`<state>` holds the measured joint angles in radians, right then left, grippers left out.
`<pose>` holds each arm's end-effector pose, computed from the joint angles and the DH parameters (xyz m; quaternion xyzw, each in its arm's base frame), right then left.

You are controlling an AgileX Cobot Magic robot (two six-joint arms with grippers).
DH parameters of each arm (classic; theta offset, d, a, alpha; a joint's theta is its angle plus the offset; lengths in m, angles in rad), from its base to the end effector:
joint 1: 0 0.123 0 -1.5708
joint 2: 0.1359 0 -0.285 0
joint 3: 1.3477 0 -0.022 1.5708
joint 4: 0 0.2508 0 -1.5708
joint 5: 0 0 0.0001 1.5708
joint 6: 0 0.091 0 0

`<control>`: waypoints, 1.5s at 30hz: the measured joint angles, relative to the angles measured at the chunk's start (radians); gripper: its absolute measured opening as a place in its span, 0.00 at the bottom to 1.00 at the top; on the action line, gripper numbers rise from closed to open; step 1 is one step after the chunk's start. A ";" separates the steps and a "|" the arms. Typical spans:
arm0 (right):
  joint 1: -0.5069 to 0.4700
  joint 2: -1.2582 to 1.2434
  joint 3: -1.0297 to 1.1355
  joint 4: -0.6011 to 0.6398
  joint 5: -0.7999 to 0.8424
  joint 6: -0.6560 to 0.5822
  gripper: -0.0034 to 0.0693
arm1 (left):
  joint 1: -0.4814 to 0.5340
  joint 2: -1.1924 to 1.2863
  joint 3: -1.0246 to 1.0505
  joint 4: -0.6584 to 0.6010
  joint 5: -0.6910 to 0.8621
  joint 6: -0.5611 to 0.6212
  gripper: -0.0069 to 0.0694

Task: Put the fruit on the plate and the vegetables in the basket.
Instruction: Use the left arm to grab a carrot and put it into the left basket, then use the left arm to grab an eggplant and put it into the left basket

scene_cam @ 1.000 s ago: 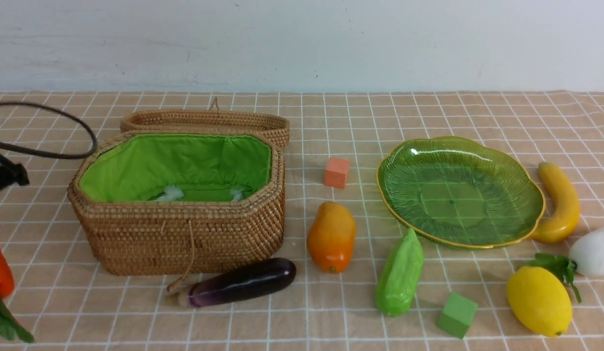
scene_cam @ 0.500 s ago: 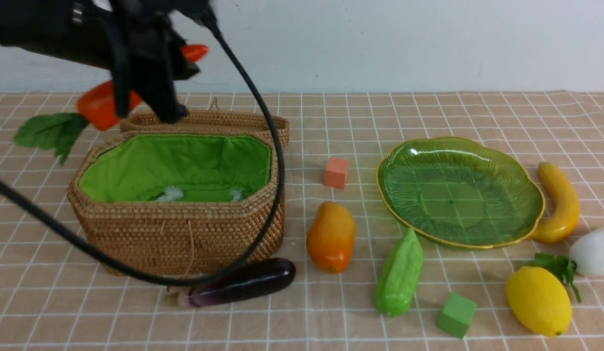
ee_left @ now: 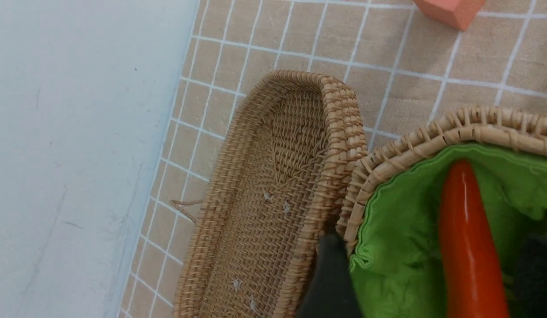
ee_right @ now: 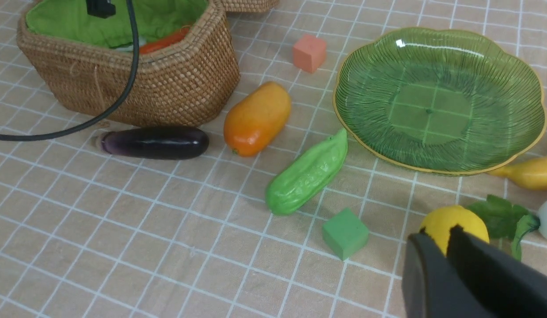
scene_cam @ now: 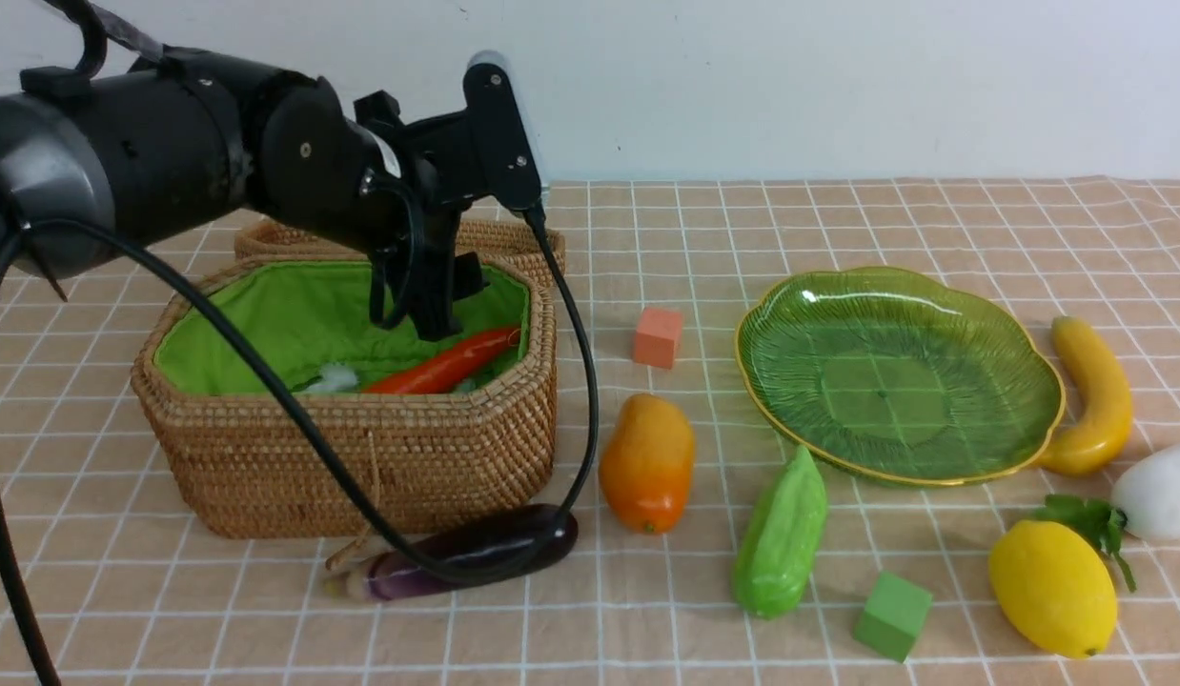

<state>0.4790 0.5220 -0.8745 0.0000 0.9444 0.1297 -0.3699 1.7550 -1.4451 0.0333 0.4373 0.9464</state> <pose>0.0636 0.0330 0.3798 -0.1497 0.8482 0.1523 0.4848 0.3836 -0.1474 0.3037 0.5575 0.7040 0.1374 0.4179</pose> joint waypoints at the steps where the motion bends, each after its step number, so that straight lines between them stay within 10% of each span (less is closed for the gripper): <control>1: 0.000 0.000 0.000 0.000 0.000 0.000 0.16 | 0.000 -0.013 0.000 -0.005 0.013 -0.009 0.89; 7: 0.000 0.000 0.000 0.000 0.001 0.000 0.17 | 0.000 -0.147 0.000 -0.115 0.196 -0.267 0.91; 11: 0.000 0.000 0.000 0.000 0.001 0.000 0.17 | -0.014 -0.262 0.003 -0.234 0.371 -0.537 0.57; 14: 0.000 0.000 0.000 0.000 0.001 -0.007 0.17 | -0.074 -0.310 0.064 -0.206 0.491 -0.558 0.20; 17: 0.000 0.000 0.000 0.000 0.001 -0.019 0.17 | -0.158 -0.322 0.152 -0.140 0.561 -0.568 0.07; 25: 0.000 0.000 0.000 0.000 0.001 -0.022 0.17 | -0.342 -0.284 0.393 -0.011 0.391 -0.640 0.16; 35: 0.000 0.000 0.000 0.000 0.001 -0.023 0.17 | -0.344 -0.117 0.403 0.068 0.002 -0.578 0.74; 45: 0.000 0.000 0.000 0.013 0.003 -0.023 0.18 | -0.344 0.012 0.403 0.289 -0.087 -0.565 0.80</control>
<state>0.4790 0.5220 -0.8745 0.0133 0.9476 0.1066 -0.7144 1.7665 -1.0420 0.3221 0.3508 0.3811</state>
